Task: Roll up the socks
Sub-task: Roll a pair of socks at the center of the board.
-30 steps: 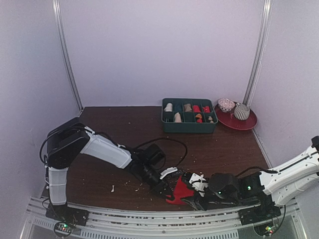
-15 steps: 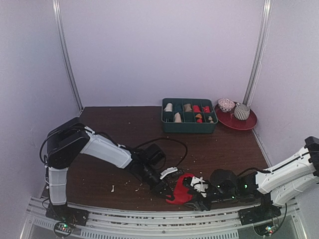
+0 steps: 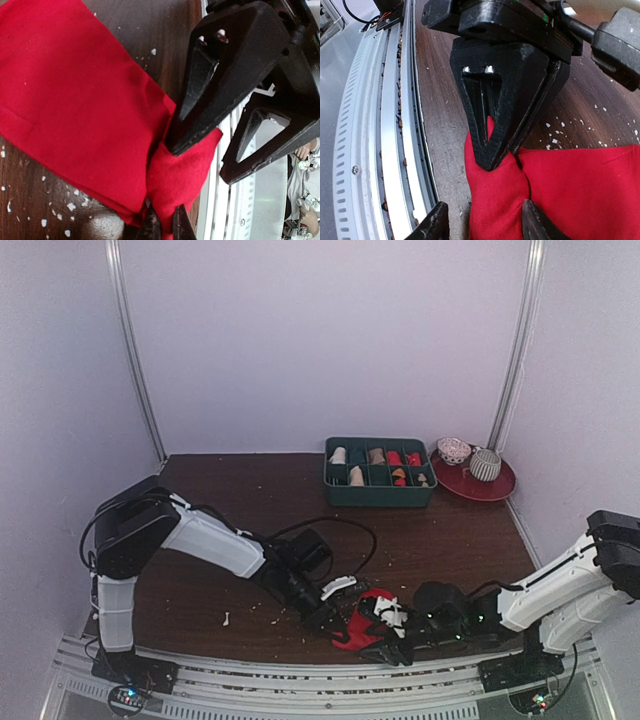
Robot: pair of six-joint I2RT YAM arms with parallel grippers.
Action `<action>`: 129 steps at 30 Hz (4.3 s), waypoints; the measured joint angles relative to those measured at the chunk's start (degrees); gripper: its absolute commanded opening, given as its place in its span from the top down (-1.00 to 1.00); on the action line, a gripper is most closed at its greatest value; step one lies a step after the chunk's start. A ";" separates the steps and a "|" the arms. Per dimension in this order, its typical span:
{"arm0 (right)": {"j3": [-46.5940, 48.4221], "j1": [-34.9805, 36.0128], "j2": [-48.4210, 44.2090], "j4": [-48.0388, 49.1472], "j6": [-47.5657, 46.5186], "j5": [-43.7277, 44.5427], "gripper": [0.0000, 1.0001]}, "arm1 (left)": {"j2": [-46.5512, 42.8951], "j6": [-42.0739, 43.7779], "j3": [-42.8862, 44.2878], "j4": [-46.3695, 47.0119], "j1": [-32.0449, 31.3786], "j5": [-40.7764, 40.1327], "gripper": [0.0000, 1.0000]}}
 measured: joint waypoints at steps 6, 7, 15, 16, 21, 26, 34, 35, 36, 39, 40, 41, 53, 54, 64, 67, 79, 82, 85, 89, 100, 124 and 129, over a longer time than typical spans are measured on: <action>0.00 0.11 1.20 1.18 0.11 0.33 0.14 | 0.00 0.00 0.00 -0.04 0.00 0.04 1.00; 0.00 0.13 1.25 1.20 0.09 0.44 0.19 | 0.00 0.00 0.00 -0.11 0.00 0.07 1.00; 0.07 0.37 4.28 3.80 1.55 1.18 0.44 | 0.00 0.00 0.04 -1.25 -0.02 0.74 1.00; 0.09 0.44 4.72 4.26 1.92 1.29 0.43 | 0.00 0.00 0.04 -1.42 -0.02 0.85 1.00; 0.09 1.75 6.73 6.86 4.46 2.84 0.34 | 0.07 0.02 0.20 -2.40 0.00 1.33 1.00; 0.09 2.97 7.23 7.63 6.12 4.37 0.51 | 0.15 0.02 0.28 -3.06 0.00 1.79 1.00; -0.15 3.65 7.67 8.68 11.72 5.49 0.88 | 0.07 -0.02 0.26 -3.08 0.00 1.84 0.65; -0.74 3.72 7.72 9.77 13.07 5.57 0.88 | -0.07 -0.11 0.22 -2.86 -0.02 1.51 0.58; -1.64 3.80 7.74 11.23 14.67 5.60 0.88 | -0.24 -0.52 0.13 -2.45 -0.13 1.16 0.49; -4.68 3.98 7.56 15.63 18.75 5.68 0.88 | -0.94 -1.49 0.02 -0.28 -0.68 -0.48 0.29; -5.62 3.98 7.43 17.07 20.04 5.70 0.88 | -1.20 -1.88 0.02 0.59 -0.98 -1.51 0.22; -6.45 3.98 7.30 18.16 21.14 5.73 0.88 | -1.40 -2.29 0.02 1.46 -1.18 -2.43 0.17; -8.55 4.22 10.78 26.25 25.00 4.94 0.88 | -0.48 -5.33 5.99 5.68 1.88 -8.17 -0.23; -8.48 4.24 11.13 26.67 25.00 4.83 0.88 | 0.15 -5.35 7.08 5.81 1.97 -8.09 -0.19; -8.44 4.24 11.89 27.78 24.65 4.59 0.88 | 6.29 -4.92 12.35 3.93 0.04 -6.84 0.01; -8.44 4.24 11.89 27.78 24.59 4.59 0.88 | 6.47 -4.74 13.70 2.82 -1.68 -7.06 -0.12; -8.48 4.50 12.20 27.98 24.17 4.52 0.88 | 10.36 -3.72 20.31 -1.40 -3.98 -12.09 0.98; -8.48 4.50 12.35 27.93 24.30 4.52 0.88 | 10.99 -3.13 21.29 -2.89 -4.63 -15.82 1.00; -8.46 4.50 12.00 27.43 24.59 4.61 0.88 | 10.99 -3.08 21.79 -3.61 -5.03 -17.84 1.00; -8.39 4.57 9.55 24.33 24.68 5.20 0.88 | 10.51 -3.34 21.64 -3.89 -5.60 -21.29 1.00; -9.92 4.09 -0.02 12.76 24.02 11.69 0.86 | -0.22 -7.85 5.33 2.40 -4.55 -36.35 1.00; 3.17 -11.04 16.76 16.09 18.51 -13.84 0.86 | -2.82 -9.18 1.55 5.01 1.36 -46.27 1.00; 5.09 -13.49 18.88 15.06 18.27 -18.10 0.86 | -2.89 -8.11 1.60 5.99 2.03 -46.73 0.71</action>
